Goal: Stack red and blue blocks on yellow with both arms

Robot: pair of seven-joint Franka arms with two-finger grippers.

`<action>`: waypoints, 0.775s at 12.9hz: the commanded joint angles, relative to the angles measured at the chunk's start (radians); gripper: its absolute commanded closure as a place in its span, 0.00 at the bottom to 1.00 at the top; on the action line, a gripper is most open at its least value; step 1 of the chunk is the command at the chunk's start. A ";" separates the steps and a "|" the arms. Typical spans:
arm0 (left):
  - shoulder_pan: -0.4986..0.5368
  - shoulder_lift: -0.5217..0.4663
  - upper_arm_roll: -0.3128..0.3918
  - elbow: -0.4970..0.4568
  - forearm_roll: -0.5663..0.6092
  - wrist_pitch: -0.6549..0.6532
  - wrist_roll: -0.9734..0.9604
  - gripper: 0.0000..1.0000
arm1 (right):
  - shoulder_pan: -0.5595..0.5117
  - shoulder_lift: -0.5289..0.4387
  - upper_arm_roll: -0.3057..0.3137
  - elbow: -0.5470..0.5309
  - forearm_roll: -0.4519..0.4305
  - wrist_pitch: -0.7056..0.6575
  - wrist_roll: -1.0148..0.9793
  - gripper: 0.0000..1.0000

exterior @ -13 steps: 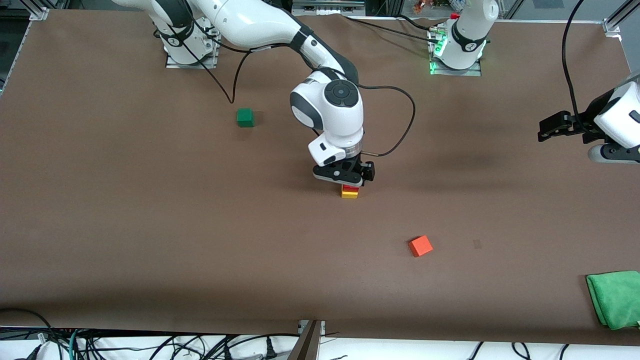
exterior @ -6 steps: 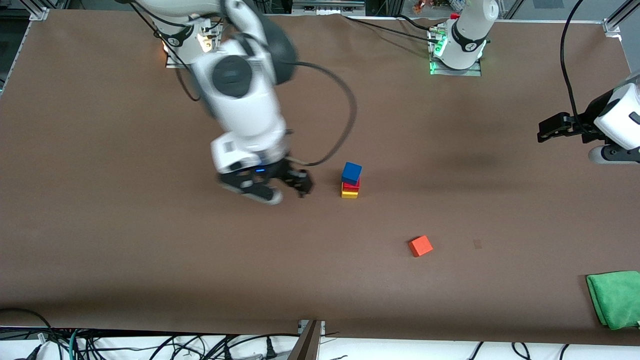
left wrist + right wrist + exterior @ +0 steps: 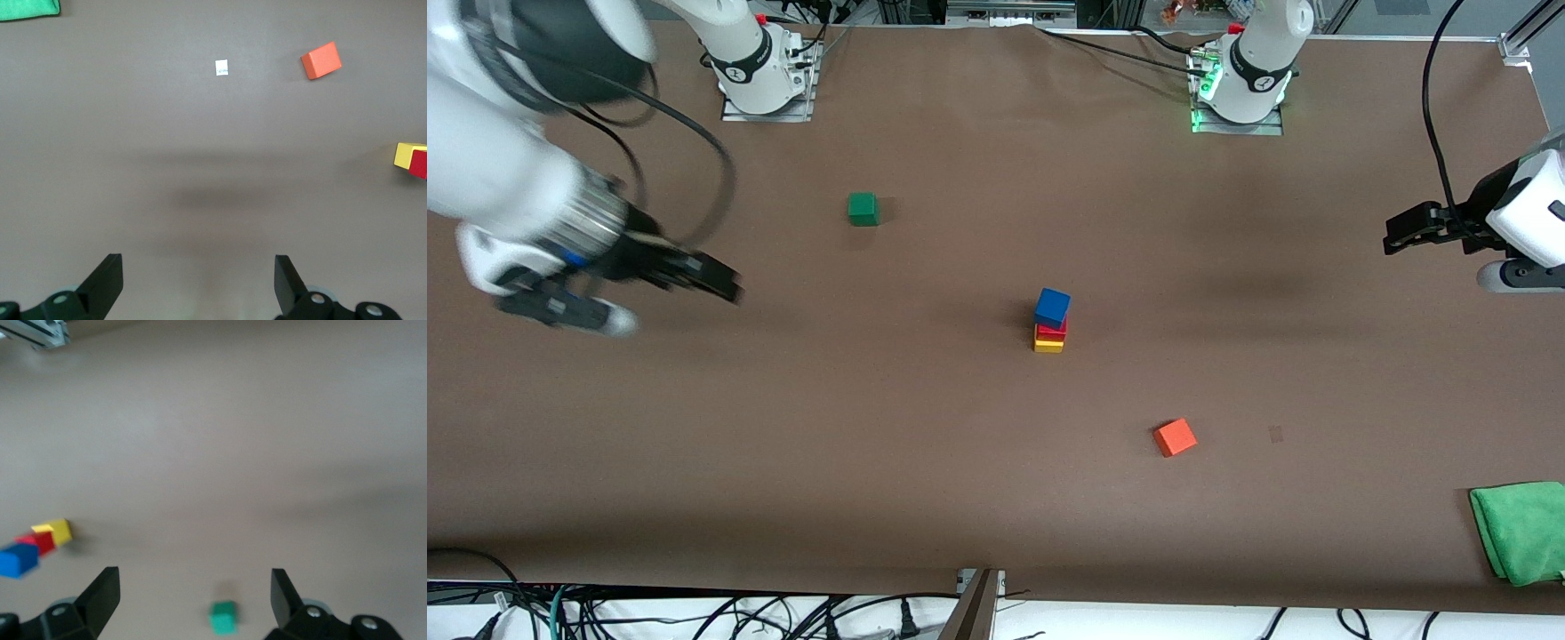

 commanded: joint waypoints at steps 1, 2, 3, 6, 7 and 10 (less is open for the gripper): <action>-0.001 0.013 -0.001 0.034 -0.008 -0.021 -0.004 0.00 | 0.017 -0.211 -0.045 -0.255 -0.057 0.026 -0.116 0.00; 0.000 0.013 -0.002 0.034 -0.008 -0.021 -0.004 0.00 | 0.017 -0.230 -0.044 -0.270 -0.089 0.026 -0.120 0.00; 0.002 0.013 -0.002 0.036 -0.008 -0.021 -0.003 0.00 | 0.012 -0.232 -0.036 -0.272 -0.094 0.026 -0.120 0.00; 0.005 0.015 -0.002 0.036 -0.010 -0.020 0.003 0.00 | -0.168 -0.215 0.171 -0.243 -0.138 0.026 -0.130 0.00; 0.005 0.013 -0.001 0.036 -0.010 -0.020 0.003 0.00 | -0.245 -0.209 0.260 -0.229 -0.145 0.026 -0.133 0.00; 0.006 0.015 -0.001 0.036 -0.011 -0.020 0.005 0.00 | -0.261 -0.204 0.280 -0.218 -0.151 0.026 -0.178 0.00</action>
